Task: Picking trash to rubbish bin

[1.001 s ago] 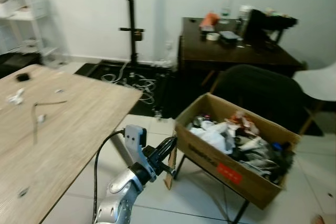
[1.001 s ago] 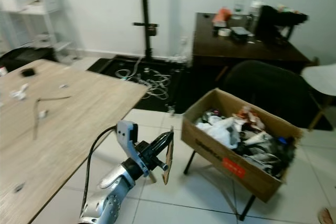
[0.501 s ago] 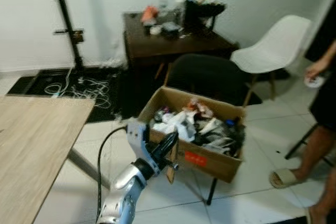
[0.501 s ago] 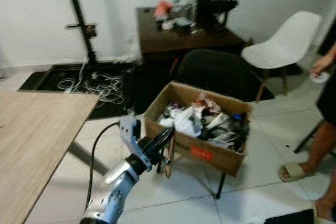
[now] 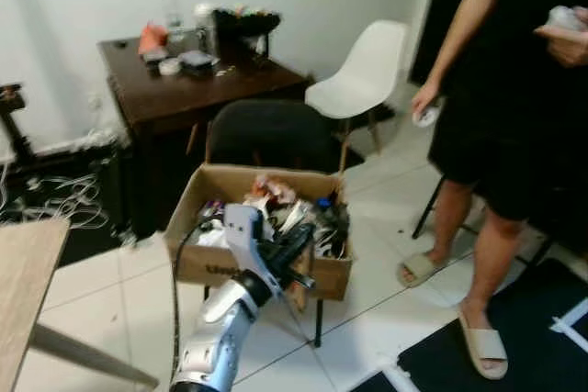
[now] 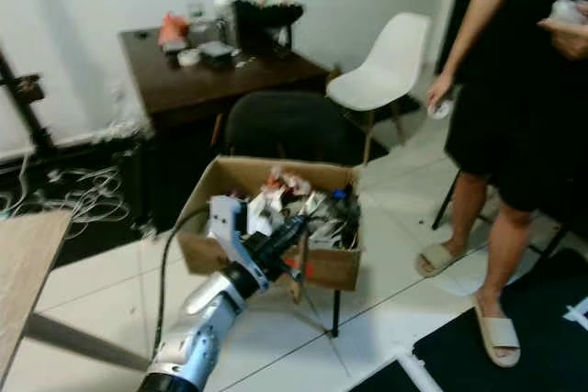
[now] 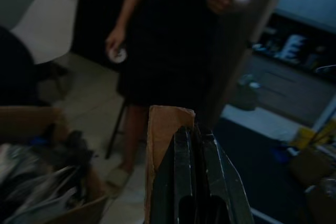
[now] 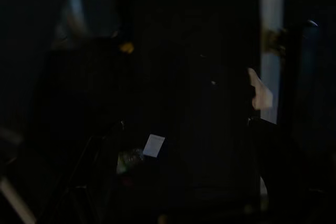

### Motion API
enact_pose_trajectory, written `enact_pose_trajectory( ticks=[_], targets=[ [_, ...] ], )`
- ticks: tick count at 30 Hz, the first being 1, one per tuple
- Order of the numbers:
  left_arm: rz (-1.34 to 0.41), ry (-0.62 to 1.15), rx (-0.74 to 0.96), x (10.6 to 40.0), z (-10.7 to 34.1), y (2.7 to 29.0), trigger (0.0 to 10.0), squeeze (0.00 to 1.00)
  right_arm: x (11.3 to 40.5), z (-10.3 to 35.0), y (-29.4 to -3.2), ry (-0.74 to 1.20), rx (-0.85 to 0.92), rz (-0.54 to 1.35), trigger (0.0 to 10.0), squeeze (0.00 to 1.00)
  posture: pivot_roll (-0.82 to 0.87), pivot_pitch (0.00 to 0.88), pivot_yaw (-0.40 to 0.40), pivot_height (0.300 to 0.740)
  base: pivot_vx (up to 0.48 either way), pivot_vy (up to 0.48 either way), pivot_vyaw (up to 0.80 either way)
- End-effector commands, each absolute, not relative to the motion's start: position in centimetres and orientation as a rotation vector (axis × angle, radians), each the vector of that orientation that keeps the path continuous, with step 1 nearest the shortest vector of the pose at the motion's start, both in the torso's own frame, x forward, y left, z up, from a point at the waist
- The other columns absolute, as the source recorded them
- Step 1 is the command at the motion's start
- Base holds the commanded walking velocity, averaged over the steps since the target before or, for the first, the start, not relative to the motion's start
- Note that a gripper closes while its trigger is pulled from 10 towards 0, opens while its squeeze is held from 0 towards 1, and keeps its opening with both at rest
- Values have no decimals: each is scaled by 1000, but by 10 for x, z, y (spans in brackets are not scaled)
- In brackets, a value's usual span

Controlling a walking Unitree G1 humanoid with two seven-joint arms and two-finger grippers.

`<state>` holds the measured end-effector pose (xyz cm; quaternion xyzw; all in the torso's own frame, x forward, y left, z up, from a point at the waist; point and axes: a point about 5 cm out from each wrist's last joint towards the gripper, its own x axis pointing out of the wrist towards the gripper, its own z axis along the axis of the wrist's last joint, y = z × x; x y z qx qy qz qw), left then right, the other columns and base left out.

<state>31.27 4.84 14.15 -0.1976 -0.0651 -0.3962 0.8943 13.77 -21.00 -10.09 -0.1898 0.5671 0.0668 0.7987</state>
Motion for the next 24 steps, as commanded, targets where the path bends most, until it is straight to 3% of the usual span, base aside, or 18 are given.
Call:
enact_pose_trajectory(
  ticks=[1, 5, 16, 24],
  targets=[
    [-811, -122, -400, 312, 137, 49, 10000, 0, 131, -104, -205, 1234, -387, 159, 10000, 0, -79, 58, 50, 740, 0, 0, 0],
    [-807, -124, -372, 313, 137, 49, 10000, 0, 135, -103, -202, 1217, -409, 186, 10000, 0, -73, 56, 47, 740, 62, 0, 0],
    [-793, -131, -381, 313, 137, 49, 10000, 0, 139, -102, -200, 1206, -417, 200, 10000, 0, -71, 64, 40, 740, 318, 0, 0],
    [-809, -129, -378, 311, 136, 47, 10000, 0, 137, -103, -202, 1222, -449, 209, 10000, 0, -72, 67, 39, 740, 321, 0, -692]
  ],
)
